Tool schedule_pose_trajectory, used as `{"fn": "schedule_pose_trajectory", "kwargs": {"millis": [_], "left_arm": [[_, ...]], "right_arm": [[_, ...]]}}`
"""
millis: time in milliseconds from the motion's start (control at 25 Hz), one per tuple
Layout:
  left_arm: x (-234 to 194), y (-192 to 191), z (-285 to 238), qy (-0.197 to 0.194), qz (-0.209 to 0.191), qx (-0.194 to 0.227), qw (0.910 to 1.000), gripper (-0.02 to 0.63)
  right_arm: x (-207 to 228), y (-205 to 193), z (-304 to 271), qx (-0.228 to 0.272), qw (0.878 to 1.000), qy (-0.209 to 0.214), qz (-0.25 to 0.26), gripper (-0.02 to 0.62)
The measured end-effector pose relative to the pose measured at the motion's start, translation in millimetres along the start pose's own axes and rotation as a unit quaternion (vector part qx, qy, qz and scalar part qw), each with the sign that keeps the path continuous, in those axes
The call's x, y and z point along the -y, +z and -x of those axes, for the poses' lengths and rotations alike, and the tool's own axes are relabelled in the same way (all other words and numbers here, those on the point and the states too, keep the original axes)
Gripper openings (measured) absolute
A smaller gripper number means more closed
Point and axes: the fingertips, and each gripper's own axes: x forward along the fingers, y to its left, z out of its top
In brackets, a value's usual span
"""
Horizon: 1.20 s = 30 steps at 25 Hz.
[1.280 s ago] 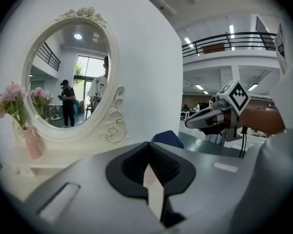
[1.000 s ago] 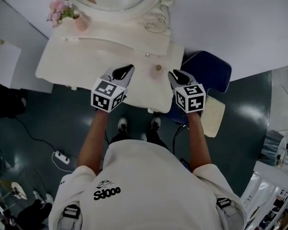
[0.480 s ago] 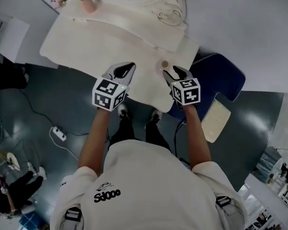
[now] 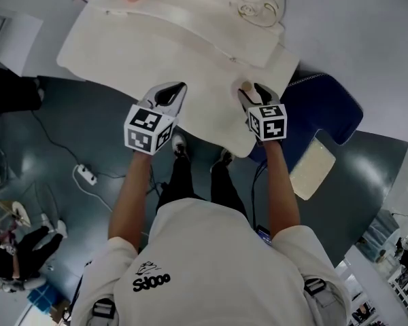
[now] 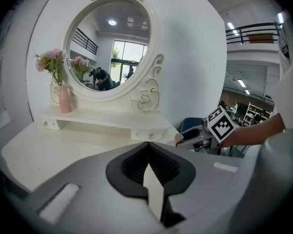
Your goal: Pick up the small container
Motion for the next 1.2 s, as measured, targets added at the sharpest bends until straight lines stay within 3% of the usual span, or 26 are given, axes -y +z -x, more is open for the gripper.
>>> {"fn": "schedule_pose_trajectory", "kwargs": {"millis": [400, 800, 1040, 1200], "left_arm": [[-7.8, -23.6, -3.4, -0.003, 0.018, -0.014, 0.9997, 0.017], [-4.0, -30.2, 1.2, -0.009, 0.022, -0.013, 0.9996, 0.017], [-5.8, -26.8, 9.3, -0.008, 0.017, -0.006, 0.9998, 0.017], [-7.9, -18.4, 12.3, -0.006, 0.014, 0.005, 0.9999, 0.017]], "right_arm": [[-2.4, 11.2, -21.2, 0.015, 1.0, -0.01, 0.002, 0.222], [-6.2, 16.8, -17.9, 0.039, 0.997, -0.056, 0.03, 0.132], [-7.7, 16.3, -6.2, 0.05, 0.997, -0.051, -0.008, 0.127], [-13.0, 25.1, 11.1, 0.057, 0.997, -0.051, 0.0, 0.127]]}}
